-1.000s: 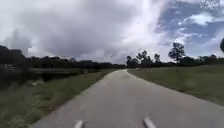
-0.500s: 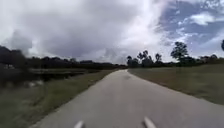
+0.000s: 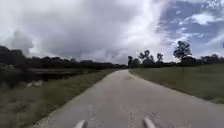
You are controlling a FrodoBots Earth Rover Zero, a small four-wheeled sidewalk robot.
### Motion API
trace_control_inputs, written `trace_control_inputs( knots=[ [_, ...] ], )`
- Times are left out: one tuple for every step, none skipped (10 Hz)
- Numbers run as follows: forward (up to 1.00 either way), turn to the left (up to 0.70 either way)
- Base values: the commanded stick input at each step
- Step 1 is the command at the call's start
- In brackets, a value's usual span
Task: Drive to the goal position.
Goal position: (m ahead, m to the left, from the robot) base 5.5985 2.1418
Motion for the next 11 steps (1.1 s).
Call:
trace_control_inputs(
  knots=[
    [0.70,0.00],
    [0.70,0.00],
    [0.70,0.00],
    [0.70,0.00],
    [0.70,0.00],
    [0.70,0.00],
    [0.70,0.00],
    [0.70,0.00],
    [0.70,0.00],
    [0.70,0.00],
    [0.70,0.00]
  ],
)
